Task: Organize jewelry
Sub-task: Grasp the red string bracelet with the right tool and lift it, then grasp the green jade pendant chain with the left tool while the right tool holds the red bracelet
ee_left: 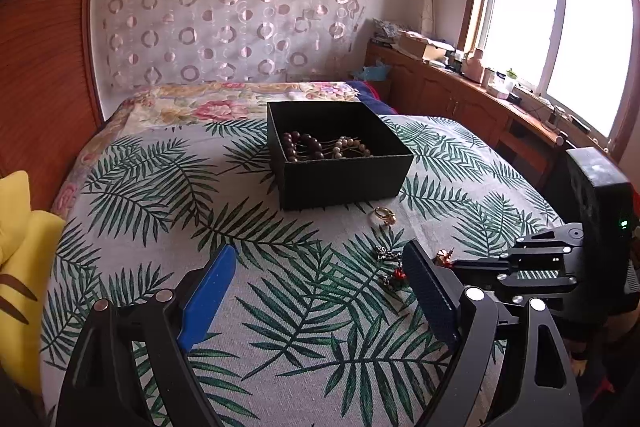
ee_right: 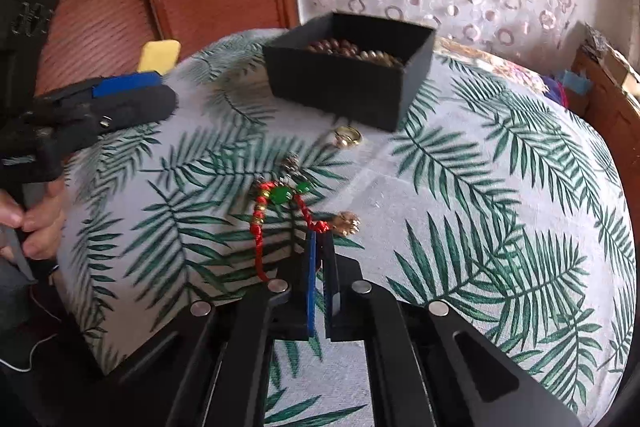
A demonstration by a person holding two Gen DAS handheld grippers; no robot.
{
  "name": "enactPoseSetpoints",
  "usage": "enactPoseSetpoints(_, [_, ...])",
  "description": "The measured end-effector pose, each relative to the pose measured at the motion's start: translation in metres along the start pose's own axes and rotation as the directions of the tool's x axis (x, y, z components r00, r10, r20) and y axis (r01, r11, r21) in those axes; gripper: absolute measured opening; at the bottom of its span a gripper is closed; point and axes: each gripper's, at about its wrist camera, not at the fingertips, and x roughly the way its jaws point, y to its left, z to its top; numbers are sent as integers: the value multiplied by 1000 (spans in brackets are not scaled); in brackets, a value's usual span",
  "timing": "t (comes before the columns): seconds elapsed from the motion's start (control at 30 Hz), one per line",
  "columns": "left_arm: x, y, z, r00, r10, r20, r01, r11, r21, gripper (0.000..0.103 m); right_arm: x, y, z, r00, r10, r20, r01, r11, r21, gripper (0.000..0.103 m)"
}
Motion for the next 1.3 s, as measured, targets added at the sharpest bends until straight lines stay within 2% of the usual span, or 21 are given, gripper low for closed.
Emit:
enactPoseSetpoints(0.23, [2,4,-2,1000,3,-13,-3,1000,-13,82,-36,9,21,991,35,126,-31,999,-34,3])
enactPoseSetpoints(0.37, [4,3,-4,1000,-5,-26,4,1000,-13,82,-45,9,34,987,44,153,-38,998,-41,4])
enactPoseSetpoints(0.47, [5,0,-6,999,-14,-34,14,1000,-9,82,-48,6,38,986,55,156,-49,998,-42,4])
enactPoseSetpoints(0.63, [8,-4,-9,998,-19,-53,19,1000,5,82,-49,8,22,989,80,127,-75,996,-44,4])
enactPoseSetpoints(0.77, [14,-12,-13,995,-58,-84,60,998,23,82,-39,4,6,995,51,81,-49,998,-28,4])
enactPoseSetpoints(0.83, [18,-20,-14,990,-91,-111,97,994,48,73,-35,2,1,996,42,74,-41,999,-16,4])
enactPoseSetpoints(0.9, [24,-28,-15,984,-112,-141,122,990,70,56,-33,-3,-1,997,34,74,-33,999,-5,4])
enactPoseSetpoints(1.0, [34,-38,-16,973,-146,-178,161,984,74,39,-32,-9,-3,997,32,76,-33,999,17,4])
enactPoseSetpoints(1.1, [42,-45,-15,966,-169,-196,185,980,66,32,-30,-11,-5,997,32,77,-34,999,27,4])
enactPoseSetpoints(1.27, [54,-48,-14,952,-218,-214,228,974,20,27,-28,-13,-5,996,30,78,-33,999,34,4])
enactPoseSetpoints(1.3, [57,-49,-14,949,-224,-221,232,973,11,22,-27,-13,-5,996,29,79,-32,999,34,4])
